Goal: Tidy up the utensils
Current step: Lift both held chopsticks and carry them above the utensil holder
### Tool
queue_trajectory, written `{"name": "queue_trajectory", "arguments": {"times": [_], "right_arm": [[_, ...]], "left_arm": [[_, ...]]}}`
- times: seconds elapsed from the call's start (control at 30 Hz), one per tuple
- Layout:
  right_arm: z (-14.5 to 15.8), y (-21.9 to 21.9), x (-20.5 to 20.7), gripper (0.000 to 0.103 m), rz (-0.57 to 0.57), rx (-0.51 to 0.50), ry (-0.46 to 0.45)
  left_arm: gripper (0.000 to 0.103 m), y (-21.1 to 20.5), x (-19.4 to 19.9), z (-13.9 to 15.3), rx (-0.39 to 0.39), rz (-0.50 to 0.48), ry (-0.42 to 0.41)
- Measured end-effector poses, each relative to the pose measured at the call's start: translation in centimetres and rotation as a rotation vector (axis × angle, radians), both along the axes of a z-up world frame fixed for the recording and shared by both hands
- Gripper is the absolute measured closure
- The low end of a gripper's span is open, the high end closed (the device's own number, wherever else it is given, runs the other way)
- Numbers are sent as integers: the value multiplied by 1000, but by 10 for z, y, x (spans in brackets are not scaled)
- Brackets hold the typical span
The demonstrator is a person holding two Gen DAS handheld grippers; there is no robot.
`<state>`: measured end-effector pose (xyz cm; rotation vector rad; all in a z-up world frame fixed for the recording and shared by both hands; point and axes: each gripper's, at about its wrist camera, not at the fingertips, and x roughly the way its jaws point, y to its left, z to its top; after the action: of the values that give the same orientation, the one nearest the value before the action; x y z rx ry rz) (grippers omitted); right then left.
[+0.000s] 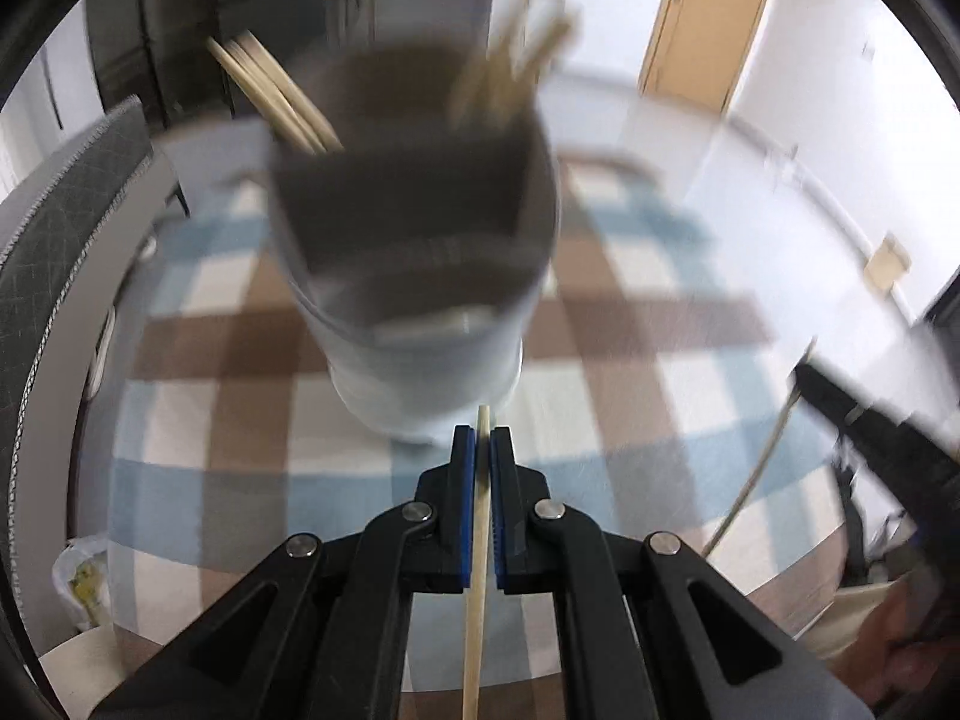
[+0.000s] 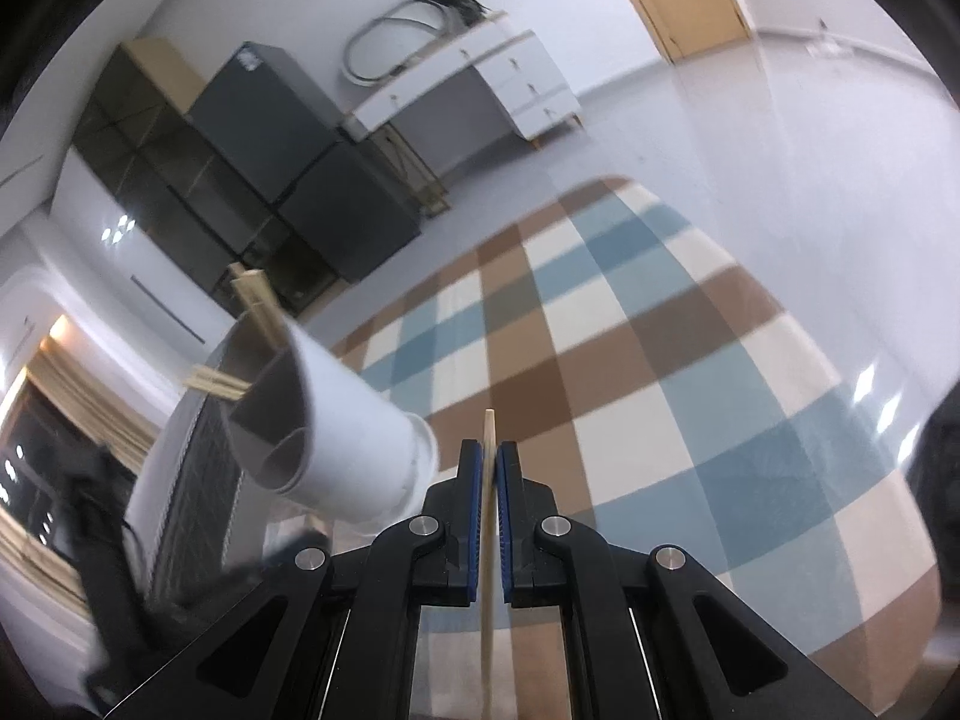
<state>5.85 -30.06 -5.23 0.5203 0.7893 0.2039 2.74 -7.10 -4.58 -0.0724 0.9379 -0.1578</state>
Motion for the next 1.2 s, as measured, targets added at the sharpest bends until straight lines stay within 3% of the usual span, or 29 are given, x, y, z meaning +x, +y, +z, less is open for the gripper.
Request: {"name": "queue_trajectory", "arguments": {"times": [0.1, 0.2, 0.37, 0.9, 1.2], "right_arm": [[14, 13, -15, 99, 21, -33, -50], [33, 35, -30, 99, 69, -127, -120], [51, 63, -47, 99, 131, -213, -192], [64, 84, -53, 99, 145, -242, -233], [83, 88, -47, 99, 161, -258, -306]], "left_arm": [[102, 16, -16, 22, -59, 14, -89], [102, 18, -9, 26, -91, 40, -122], [102, 21, -20, 34, -77, 21, -154], [103, 47, -42, 52, -45, -44, -210], [103, 48, -40, 81, -57, -62, -238]]}}
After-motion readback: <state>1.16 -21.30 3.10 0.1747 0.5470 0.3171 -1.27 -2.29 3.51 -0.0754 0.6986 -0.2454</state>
